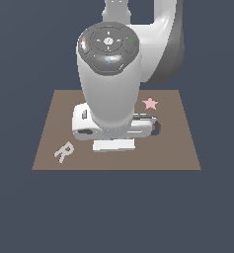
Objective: Insert a designated object into the corresponding slot on a board.
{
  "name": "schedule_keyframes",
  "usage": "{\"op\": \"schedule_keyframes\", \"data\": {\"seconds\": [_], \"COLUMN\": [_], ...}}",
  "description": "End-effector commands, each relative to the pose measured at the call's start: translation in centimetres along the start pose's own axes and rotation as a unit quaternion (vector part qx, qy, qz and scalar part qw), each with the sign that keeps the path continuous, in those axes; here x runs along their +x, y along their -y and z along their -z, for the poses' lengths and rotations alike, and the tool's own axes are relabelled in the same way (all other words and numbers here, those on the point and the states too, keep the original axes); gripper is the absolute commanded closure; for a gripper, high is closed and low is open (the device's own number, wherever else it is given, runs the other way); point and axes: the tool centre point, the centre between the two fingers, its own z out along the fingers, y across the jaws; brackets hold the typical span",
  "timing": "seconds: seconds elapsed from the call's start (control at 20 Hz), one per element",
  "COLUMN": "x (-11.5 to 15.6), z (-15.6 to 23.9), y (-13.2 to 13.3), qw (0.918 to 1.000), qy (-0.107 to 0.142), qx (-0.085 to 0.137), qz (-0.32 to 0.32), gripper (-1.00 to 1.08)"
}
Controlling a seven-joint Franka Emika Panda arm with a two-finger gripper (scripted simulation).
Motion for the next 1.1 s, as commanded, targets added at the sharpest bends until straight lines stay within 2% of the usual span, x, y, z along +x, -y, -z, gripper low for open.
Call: {"op": "schedule_keyframes", "data": {"seconds": [0.0,0.25,0.5,0.75,1.05], "x": [-0.5,-1.6,-2.9,-4.0,-5.1], "z": [0.1,0.1,0.2,0.3,0.4], "y": [0.1,0.5,1.2,2.2,3.6], "qw": [0.9995,0.9941,0.9798,0.9563,0.9175], "qy": [0.000,0.000,0.000,0.000,-0.001], "qx": [0.000,0.000,0.000,0.000,0.000], "qz": [-0.031,-0.108,-0.200,-0.293,-0.398], "gripper": [1.08,1.08,1.08,1.08,1.08]}}
